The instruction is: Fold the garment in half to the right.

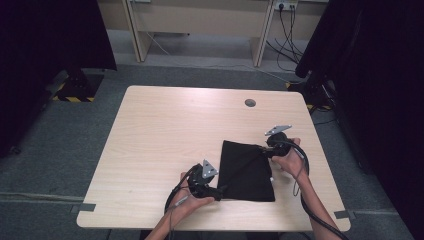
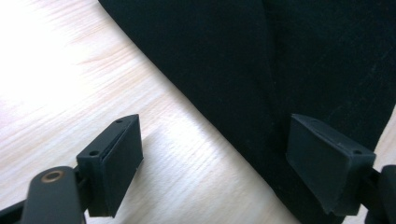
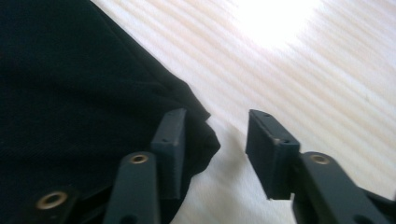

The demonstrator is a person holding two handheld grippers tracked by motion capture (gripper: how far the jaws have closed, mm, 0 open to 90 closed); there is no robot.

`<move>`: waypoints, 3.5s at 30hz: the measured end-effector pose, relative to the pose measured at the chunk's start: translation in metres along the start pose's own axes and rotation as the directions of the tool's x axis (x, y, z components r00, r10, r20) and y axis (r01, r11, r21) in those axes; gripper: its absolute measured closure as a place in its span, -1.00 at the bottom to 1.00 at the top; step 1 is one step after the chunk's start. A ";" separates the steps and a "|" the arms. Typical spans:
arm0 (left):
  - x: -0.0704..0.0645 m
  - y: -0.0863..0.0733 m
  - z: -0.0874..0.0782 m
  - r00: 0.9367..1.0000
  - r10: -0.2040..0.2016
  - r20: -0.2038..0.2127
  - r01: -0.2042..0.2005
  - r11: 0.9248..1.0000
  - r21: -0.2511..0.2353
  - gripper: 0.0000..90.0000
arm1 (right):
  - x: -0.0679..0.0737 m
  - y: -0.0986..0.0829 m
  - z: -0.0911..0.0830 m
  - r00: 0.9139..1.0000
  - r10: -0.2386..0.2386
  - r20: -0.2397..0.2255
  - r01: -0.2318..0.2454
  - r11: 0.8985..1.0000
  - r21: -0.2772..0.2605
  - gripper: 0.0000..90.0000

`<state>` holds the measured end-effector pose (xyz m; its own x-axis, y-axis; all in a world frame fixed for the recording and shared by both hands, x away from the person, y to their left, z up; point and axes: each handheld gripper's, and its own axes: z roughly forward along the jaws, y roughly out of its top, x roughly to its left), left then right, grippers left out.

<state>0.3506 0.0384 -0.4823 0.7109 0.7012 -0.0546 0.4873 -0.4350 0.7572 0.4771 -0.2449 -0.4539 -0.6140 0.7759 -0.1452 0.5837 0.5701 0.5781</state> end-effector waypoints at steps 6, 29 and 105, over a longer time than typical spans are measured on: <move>0.001 0.000 0.000 1.000 -0.003 0.008 0.003 1.000 0.000 -0.63 | 0.006 -0.005 -0.031 0.994 0.094 -0.055 -0.098 0.992 -0.074 -0.04; -0.003 -0.002 -0.002 1.000 -0.015 -0.001 0.015 1.000 0.005 -0.70 | 0.063 -0.071 -0.077 0.985 -0.076 -0.158 0.065 0.995 -0.072 0.92; 0.045 -0.043 -0.050 0.995 -0.033 -0.096 0.038 0.998 0.048 -1.00 | 0.066 -0.022 0.000 0.966 -0.069 -0.249 0.023 0.983 -0.184 -0.68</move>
<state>0.3365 0.1170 -0.4855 0.6423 0.7662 -0.0169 0.5379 -0.4350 0.7221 0.4242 -0.2063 -0.4763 -0.7658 0.6428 0.0195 0.4615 0.5282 0.7128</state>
